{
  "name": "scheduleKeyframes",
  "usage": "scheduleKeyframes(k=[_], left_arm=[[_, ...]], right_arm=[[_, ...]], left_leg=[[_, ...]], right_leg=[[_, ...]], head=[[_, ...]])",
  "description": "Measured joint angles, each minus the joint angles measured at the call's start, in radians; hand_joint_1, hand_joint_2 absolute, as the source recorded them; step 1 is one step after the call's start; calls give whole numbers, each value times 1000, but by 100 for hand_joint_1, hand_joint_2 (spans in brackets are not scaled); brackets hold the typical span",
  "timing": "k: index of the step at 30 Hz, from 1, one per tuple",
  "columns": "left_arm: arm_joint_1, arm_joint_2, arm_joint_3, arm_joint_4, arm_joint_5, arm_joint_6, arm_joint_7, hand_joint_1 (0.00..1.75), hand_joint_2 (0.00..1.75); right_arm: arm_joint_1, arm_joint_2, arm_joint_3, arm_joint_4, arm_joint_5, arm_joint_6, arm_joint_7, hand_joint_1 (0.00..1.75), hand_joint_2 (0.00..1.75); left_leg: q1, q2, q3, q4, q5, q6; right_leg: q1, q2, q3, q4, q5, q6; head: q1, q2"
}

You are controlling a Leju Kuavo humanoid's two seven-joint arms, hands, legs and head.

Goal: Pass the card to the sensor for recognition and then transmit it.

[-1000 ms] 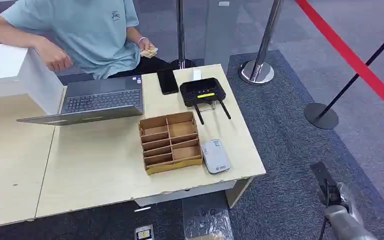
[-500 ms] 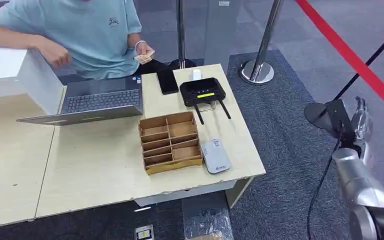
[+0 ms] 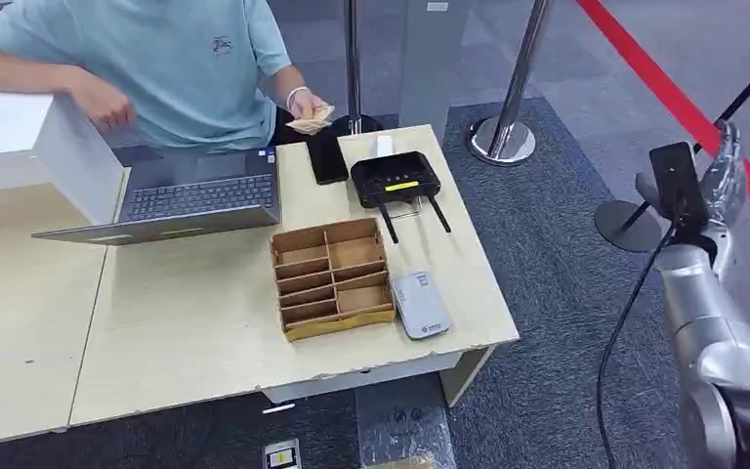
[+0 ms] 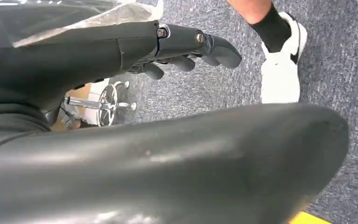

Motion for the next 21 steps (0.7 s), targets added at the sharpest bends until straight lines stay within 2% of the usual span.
scheduleKeyframes(k=[3, 5, 8, 11, 21], left_arm=[[-1, 0, 0, 0, 0, 0, 0, 0, 0], [-1, 0, 0, 0, 0, 0, 0, 0, 0], [-2, 0, 0, 0, -2, -4, 0, 0, 0], [-3, 2, 0, 0, -9, -11, -2, 0, 0], [-8, 7, -1, 0, -25, -23, -13, 0, 0]], right_arm=[[-14, 16, 13, -78, 31, 44, 54, 0, 175], [-22, 34, 34, -140, 57, 103, 95, 0, 175], [-48, 70, 76, -218, 90, 183, 117, 0, 175], [-91, 117, 131, -252, 133, 216, 110, 0, 175], [-167, 295, 337, -257, 296, 245, 53, 0, 175]], left_leg=[[0, 0, 0, 0, 0, 0], [0, 0, 0, 0, 0, 0], [0, 0, 0, 0, 1, -1], [0, 0, 0, 0, 2, 0], [1, -1, -1, 0, 2, -1]], right_leg=[[0, 0, 0, 1, 0, 0], [0, 0, 0, 2, 0, 0], [0, 0, -1, 3, 0, 0], [0, 0, -2, 4, 0, 0], [0, 0, -2, 5, 0, 0]], head=[[0, 0], [0, 0], [0, 0], [0, 0], [0, 0]])
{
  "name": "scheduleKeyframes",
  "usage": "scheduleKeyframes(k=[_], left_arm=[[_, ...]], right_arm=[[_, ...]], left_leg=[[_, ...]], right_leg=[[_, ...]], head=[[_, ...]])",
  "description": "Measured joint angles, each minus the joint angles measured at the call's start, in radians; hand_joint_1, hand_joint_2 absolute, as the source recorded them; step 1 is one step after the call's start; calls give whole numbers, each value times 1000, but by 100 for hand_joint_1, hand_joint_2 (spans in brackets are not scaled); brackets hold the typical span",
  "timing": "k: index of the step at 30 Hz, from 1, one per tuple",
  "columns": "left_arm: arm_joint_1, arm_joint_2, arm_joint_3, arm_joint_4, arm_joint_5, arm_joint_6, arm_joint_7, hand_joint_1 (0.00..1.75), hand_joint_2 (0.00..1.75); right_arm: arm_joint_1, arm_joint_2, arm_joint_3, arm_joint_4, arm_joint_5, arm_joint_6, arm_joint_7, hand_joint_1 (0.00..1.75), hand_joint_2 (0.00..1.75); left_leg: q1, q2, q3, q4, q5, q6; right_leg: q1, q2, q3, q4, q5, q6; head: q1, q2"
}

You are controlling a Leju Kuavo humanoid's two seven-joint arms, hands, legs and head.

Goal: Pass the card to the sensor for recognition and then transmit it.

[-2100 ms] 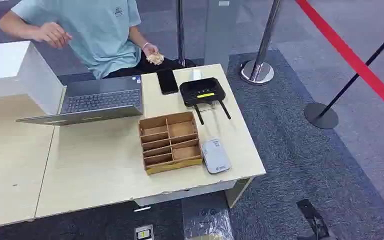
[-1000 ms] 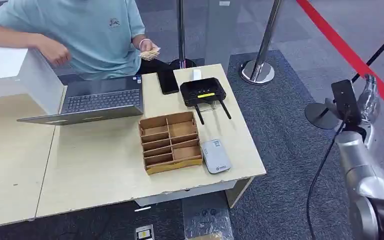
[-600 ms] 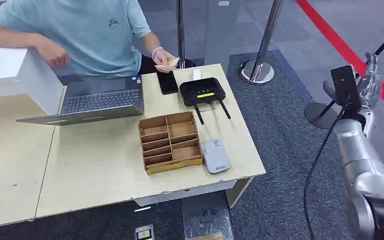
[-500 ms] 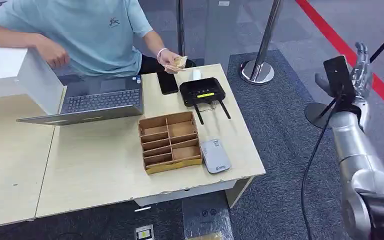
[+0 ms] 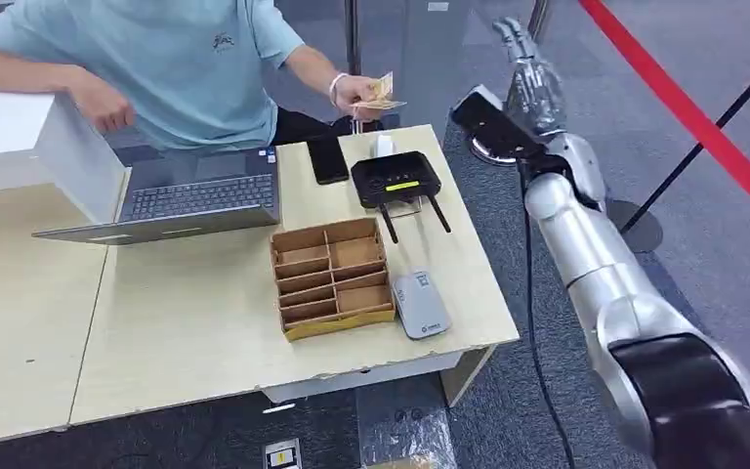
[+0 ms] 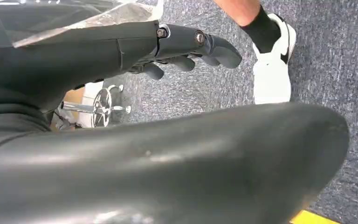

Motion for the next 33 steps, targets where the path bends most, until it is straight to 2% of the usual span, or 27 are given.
scheduleKeyframes(k=[6, 11, 15, 25, 26, 27, 29, 33], left_arm=[[0, 2, -2, 0, -6, -8, 0, 0, 0], [0, 2, -3, 0, -11, -8, 1, 0, 0], [1, 4, -3, 0, -11, -8, 1, 0, 0], [3, 8, -4, 0, -11, -8, 14, 0, 0], [3, 8, -4, 0, -11, -8, 14, 0, 0], [3, 9, -4, 0, -11, -8, 14, 0, 0], [3, 10, -4, 0, -10, -8, 12, 0, 0], [3, 10, -4, 0, -10, -7, 12, 0, 0]], right_arm=[[-5, 84, 109, 18, 59, 11, 0, 0, 175], [-5, 127, 170, 35, 76, 4, -3, 0, 175], [-5, 146, 196, 49, 75, -5, -3, 0, 175], [-4, 157, 229, 80, 68, -8, -3, 0, 175], [-4, 157, 231, 83, 67, -9, -3, 17, 175], [-3, 157, 233, 87, 66, -10, -3, 145, 175], [-2, 157, 235, 92, 60, -10, -3, 175, 175], [0, 158, 240, 98, 42, -9, -12, 175, 175]], left_leg=[[0, 0, 0, 0, 0, 0], [0, 0, 0, 0, 0, 0], [0, 0, 0, 1, 0, 0], [0, 0, 0, 1, 0, 0], [0, 0, 0, 1, 0, 0], [0, 0, 0, 1, 0, 0], [0, 0, 0, 1, 0, 0], [0, 0, 0, 1, 0, 0]], right_leg=[[0, 0, 0, 0, 0, 0], [0, 0, -1, 0, 0, 0], [0, 0, -1, 0, 0, 0], [0, 0, -1, 0, 0, 0], [0, 0, -1, 0, 0, 0], [0, 0, -1, 0, 0, 0], [0, 0, -1, 0, 0, 0], [0, 0, -1, 0, 0, 0]], head=[[0, 0], [0, 0], [0, 0], [0, 0], [0, 0], [0, 0], [0, 0], [0, 0]])
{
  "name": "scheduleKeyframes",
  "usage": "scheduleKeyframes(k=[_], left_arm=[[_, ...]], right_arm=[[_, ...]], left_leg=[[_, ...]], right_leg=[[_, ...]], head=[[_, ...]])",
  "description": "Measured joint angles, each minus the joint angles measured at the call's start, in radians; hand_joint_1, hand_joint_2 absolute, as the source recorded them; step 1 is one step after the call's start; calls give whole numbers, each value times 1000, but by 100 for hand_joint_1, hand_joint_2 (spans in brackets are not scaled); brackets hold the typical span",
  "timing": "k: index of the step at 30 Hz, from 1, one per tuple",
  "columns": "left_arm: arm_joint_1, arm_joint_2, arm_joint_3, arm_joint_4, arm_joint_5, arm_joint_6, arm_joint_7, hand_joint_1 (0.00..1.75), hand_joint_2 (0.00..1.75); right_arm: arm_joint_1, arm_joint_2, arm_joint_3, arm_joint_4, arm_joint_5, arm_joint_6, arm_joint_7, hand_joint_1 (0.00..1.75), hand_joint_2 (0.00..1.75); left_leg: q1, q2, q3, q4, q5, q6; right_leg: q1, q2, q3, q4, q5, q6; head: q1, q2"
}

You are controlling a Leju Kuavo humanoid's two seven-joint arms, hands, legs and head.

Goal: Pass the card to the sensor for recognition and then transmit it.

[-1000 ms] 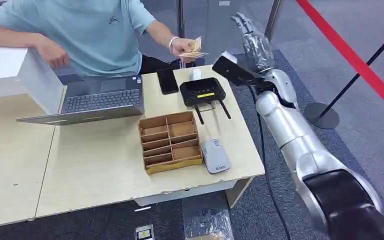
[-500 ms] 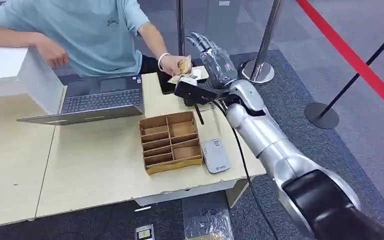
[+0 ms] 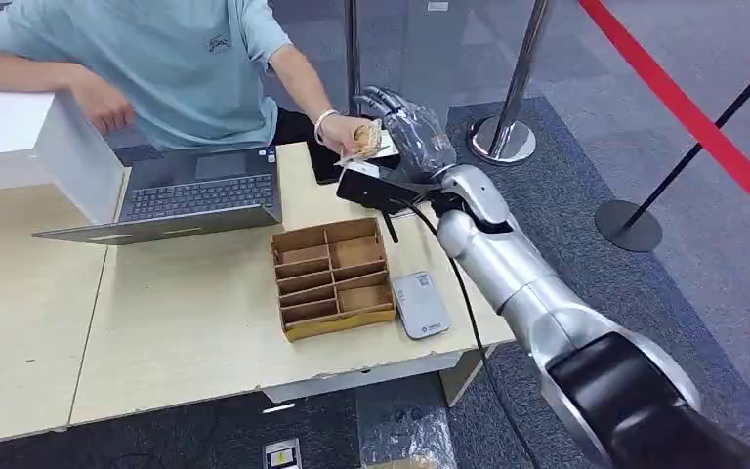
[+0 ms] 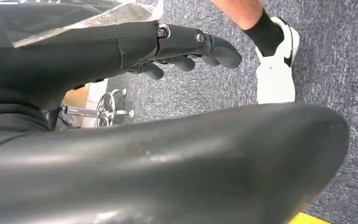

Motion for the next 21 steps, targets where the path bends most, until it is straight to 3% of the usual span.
scheduleKeyframes(k=[21], left_arm=[[2, 0, 0, 0, 7, 6, 0, 0, 0]], right_arm=[[21, -5, 13, 31, -60, -11, -18, 175, 175]], left_leg=[[0, 0, 0, 0, 0, 0]], right_leg=[[0, 0, 0, 0, 0, 0]], head=[[0, 0]])
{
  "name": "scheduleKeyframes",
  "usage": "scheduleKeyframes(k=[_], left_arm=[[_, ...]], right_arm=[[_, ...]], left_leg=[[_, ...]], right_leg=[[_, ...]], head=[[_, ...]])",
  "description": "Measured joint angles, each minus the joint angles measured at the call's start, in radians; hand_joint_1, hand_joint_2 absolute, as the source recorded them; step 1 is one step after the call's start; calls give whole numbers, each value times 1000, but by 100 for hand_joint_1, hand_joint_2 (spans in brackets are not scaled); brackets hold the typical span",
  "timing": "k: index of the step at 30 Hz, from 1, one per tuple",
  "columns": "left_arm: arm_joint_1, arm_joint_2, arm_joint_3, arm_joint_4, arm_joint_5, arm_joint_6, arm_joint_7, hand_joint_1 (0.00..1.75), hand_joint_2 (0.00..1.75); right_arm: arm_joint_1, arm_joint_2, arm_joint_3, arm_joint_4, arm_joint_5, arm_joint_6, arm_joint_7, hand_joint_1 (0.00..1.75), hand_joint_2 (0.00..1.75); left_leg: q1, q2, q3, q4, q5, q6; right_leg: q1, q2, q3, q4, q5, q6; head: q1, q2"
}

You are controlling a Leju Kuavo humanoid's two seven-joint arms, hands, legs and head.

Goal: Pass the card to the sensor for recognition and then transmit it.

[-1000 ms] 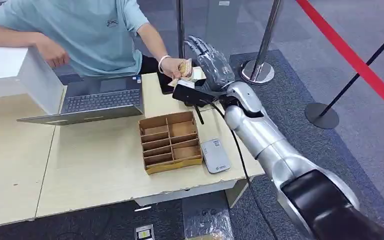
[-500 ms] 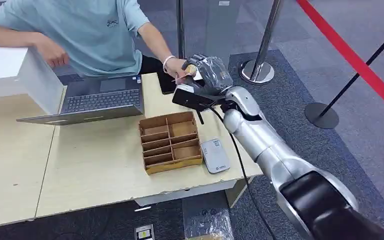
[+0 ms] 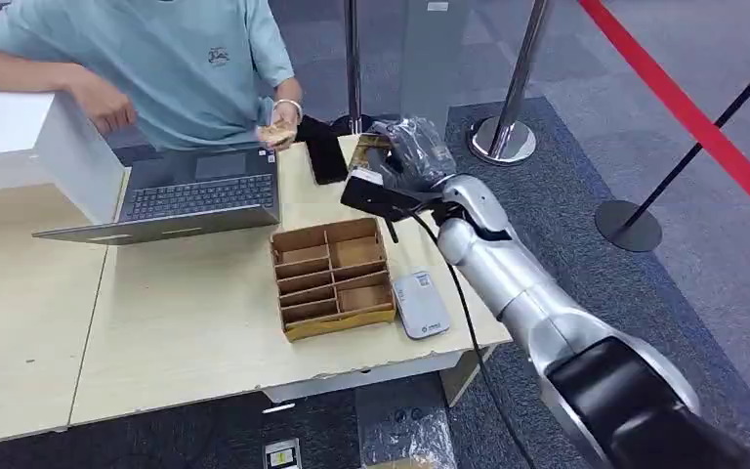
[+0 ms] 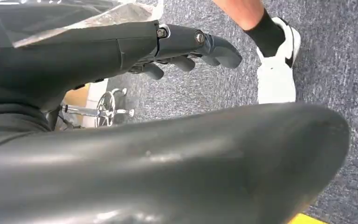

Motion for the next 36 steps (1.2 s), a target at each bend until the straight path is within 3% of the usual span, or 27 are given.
scheduleKeyframes(k=[6, 11, 19, 21, 23, 28, 36], left_arm=[[3, 0, 0, 0, 6, 3, 1, 0, 0], [4, 0, 0, 0, 10, 5, 2, 0, 0], [5, 0, 0, 0, 16, 12, 6, 0, 0], [5, -2, 0, 0, 19, 24, 6, 0, 0], [6, -9, 0, 0, 22, 38, 6, 0, 0], [13, -21, 0, 1, 27, 50, 7, 0, 0], [8, -28, 0, 0, 34, 52, 8, 0, 0]], right_arm=[[24, -16, -2, 24, -15, 5, 35, 175, 175], [33, -27, -5, 50, -14, 56, 173, 175, 175], [80, -42, -18, 107, -60, 24, 227, 175, 175], [97, -63, -32, 115, -93, 66, 224, 175, 175], [138, -110, -48, 105, -135, 124, 181, 175, 175], [210, -185, -86, 114, -168, 123, 90, 175, 175], [244, -219, -104, 128, -159, 171, 114, 175, 175]], left_leg=[[0, 0, 0, 0, 0, 0], [0, 0, 0, 0, 0, 0], [0, 0, -1, 0, 0, 0], [0, 0, 0, 1, 0, 0], [0, -5, -1, 1, 0, 0], [0, 3, -3, 2, -1, 1], [0, 3, -3, 2, -1, 1]], right_leg=[[0, 0, 0, 0, 0, 0], [0, 0, 0, 0, 0, 0], [0, 0, -2, 0, 0, 0], [0, 0, -3, -1, 0, 0], [0, -4, 1, -2, 0, 0], [0, 2, -3, -2, 1, 0], [0, 2, -3, -1, 1, 0]], head=[[0, 0], [0, 0], [0, 0], [-1, 0], [0, 0], [0, 0], [0, 0]])
